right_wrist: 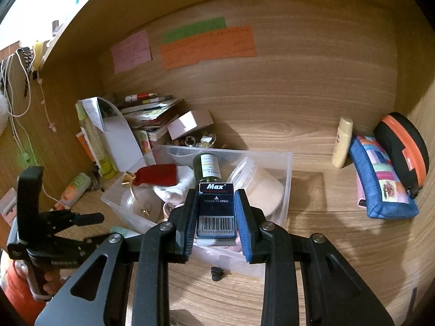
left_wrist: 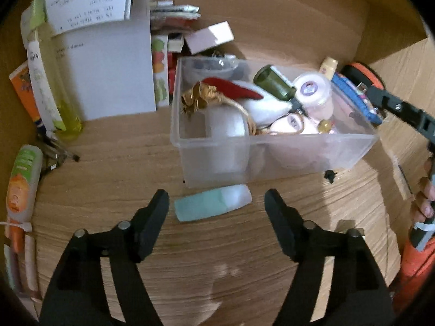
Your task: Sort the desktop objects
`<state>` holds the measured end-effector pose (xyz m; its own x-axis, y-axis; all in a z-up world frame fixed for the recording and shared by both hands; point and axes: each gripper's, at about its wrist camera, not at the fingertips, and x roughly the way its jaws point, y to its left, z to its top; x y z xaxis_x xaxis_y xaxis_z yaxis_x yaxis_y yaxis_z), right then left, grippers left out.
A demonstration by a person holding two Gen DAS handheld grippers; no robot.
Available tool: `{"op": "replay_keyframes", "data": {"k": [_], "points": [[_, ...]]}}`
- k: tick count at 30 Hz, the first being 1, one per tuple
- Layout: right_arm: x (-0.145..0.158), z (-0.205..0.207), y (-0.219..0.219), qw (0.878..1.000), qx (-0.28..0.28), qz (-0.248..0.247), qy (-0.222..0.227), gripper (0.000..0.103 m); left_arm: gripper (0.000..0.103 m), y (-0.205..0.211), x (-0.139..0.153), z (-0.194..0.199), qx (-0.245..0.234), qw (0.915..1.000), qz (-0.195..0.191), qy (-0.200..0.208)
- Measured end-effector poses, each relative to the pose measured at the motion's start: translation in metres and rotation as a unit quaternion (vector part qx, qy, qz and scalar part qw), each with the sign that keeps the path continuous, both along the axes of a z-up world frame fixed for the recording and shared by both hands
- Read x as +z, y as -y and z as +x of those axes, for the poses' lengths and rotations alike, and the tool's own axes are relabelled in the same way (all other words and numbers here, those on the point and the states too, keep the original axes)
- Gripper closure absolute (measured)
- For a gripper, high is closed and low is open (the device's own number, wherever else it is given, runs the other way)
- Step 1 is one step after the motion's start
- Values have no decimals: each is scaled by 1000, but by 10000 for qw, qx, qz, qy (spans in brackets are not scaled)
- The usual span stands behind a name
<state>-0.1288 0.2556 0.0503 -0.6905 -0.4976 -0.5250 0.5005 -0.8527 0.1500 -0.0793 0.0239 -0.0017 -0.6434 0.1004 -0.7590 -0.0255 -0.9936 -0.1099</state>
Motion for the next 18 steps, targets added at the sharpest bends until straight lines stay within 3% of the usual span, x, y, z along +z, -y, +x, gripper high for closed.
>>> {"op": "replay_keyframes", "data": {"k": [4,9,18], "points": [[0,-1,2,10000,28,2,-11,78,30,-11,-7,-8,113,9998,-104,154],[-3,-1,3,10000,74,7,5,78,29,-26,-18,-16,401,9962,-707,303],[-3,1,6,9998,195,-27,-34,78,30,-26,-25,-14,558,9952,-718,369]]}}
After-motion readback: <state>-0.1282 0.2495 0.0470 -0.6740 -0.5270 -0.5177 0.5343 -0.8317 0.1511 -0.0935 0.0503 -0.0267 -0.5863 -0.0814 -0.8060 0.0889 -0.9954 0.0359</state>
